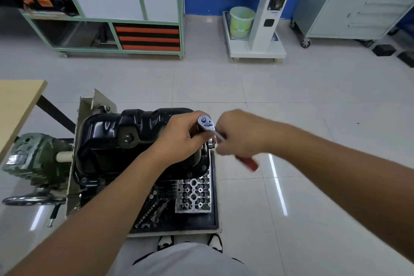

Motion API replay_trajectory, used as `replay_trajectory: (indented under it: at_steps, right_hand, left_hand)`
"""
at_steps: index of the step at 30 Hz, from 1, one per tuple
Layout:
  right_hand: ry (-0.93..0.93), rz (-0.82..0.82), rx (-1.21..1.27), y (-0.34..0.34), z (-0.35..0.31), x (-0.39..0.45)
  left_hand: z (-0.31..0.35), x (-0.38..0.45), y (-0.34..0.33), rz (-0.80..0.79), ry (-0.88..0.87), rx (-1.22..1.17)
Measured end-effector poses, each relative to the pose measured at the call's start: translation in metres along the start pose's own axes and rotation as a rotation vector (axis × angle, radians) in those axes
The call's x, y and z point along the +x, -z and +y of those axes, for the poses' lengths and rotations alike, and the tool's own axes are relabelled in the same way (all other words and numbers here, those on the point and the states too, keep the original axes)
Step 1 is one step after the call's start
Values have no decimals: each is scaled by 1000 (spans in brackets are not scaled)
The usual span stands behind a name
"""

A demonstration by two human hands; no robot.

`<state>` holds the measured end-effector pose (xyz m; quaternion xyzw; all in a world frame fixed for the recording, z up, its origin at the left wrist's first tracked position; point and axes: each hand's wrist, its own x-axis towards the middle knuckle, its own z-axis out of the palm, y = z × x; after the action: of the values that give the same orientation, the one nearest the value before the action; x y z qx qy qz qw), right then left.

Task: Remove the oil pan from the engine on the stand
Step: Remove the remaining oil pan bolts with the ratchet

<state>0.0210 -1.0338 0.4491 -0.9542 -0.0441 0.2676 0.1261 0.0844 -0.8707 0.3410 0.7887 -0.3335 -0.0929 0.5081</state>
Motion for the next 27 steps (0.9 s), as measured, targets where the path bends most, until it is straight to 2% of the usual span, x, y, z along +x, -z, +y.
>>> replay_trajectory:
  at_steps: [3, 5, 7, 10, 11, 13, 15, 17, 19, 22, 23, 24, 25, 27]
  right_hand:
    - [-5, 255, -534, 21, 16, 15]
    - [-32, 345, -661, 13, 9, 17]
    - [-98, 304, -443, -10, -3, 10]
    - [-60, 2, 122, -32, -12, -8]
    - [-30, -45, 118, -25, -7, -7]
    - [-31, 71, -204, -2, 14, 6]
    - [-79, 320, -601, 18, 34, 20]
    - [-112, 456, -726, 22, 39, 23]
    - [-79, 341, -543, 3, 34, 17]
    - [54, -97, -44, -17, 10, -7]
    - [84, -197, -27, -11, 7, -10]
    - [99, -208, -102, 0, 10, -6]
    - [93, -141, -207, 12, 16, 1]
    - [12, 106, -468, 35, 29, 16]
  left_hand:
    - [1, 1, 1, -89, 62, -76]
    - [0, 2, 1, -80, 52, -47]
    - [0, 2, -1, 2, 32, -3]
    - [0, 2, -4, 82, 52, -10]
    - [1, 1, -5, 65, 54, -22]
    - [0, 1, -4, -16, 54, -36]
    - [-2, -1, -3, -76, 68, -35]
    - [-4, -2, -4, -71, 78, -18]
    - [-2, 1, -5, -12, 92, 20]
    - [2, 4, -6, 31, 120, -18]
    - [2, 4, -6, 21, 124, -34]
    - [2, 4, -5, -5, 123, -55]
    - [1, 3, -4, -47, 122, -87]
    - [-1, 1, -2, -125, 130, -145]
